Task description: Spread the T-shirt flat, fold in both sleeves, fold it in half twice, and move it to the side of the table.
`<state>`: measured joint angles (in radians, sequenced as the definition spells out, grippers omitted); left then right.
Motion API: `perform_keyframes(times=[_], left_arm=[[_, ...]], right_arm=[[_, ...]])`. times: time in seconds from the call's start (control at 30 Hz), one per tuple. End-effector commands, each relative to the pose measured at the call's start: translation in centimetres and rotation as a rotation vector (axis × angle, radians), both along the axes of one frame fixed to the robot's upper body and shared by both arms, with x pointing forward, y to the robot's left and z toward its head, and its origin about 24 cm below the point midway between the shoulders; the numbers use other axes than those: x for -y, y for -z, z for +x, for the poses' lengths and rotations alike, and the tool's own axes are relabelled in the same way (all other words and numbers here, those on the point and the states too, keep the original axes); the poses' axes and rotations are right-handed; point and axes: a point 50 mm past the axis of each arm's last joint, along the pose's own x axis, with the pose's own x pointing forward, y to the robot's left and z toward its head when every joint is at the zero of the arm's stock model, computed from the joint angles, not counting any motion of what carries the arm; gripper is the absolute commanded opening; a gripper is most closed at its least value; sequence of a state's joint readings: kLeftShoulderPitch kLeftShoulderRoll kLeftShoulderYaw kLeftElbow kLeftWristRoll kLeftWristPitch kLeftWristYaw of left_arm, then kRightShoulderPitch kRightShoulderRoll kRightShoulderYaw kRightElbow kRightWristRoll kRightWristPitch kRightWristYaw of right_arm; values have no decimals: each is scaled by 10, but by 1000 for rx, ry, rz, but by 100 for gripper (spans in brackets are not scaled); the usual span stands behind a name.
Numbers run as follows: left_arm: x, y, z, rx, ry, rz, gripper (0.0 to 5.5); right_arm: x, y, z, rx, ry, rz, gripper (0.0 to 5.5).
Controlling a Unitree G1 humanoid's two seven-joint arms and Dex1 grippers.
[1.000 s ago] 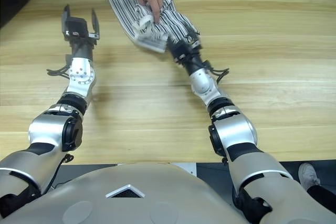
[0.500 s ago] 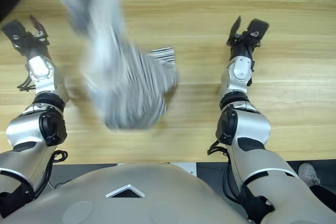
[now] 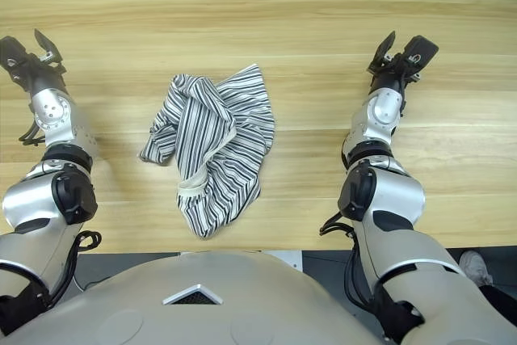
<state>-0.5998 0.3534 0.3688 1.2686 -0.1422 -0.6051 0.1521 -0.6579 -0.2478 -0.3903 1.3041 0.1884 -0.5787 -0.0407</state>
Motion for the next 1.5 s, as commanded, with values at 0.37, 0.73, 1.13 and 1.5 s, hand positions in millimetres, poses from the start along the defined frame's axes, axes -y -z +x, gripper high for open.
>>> perform_keyframes(times=[0.37,0.73,1.13,1.5], left_arm=[[7,0,4,-5,39,1,344],[9,-1,6,-3,49,5,344],[10,-1,6,-1,56,7,344],[74,-10,35,37,290,17,344]], right_arm=[[-9,-5,7,2,-57,-27,311],[-11,-5,7,0,-72,-43,311],[-11,-5,7,2,-78,-47,311],[-4,-21,13,48,-349,-96,311]])
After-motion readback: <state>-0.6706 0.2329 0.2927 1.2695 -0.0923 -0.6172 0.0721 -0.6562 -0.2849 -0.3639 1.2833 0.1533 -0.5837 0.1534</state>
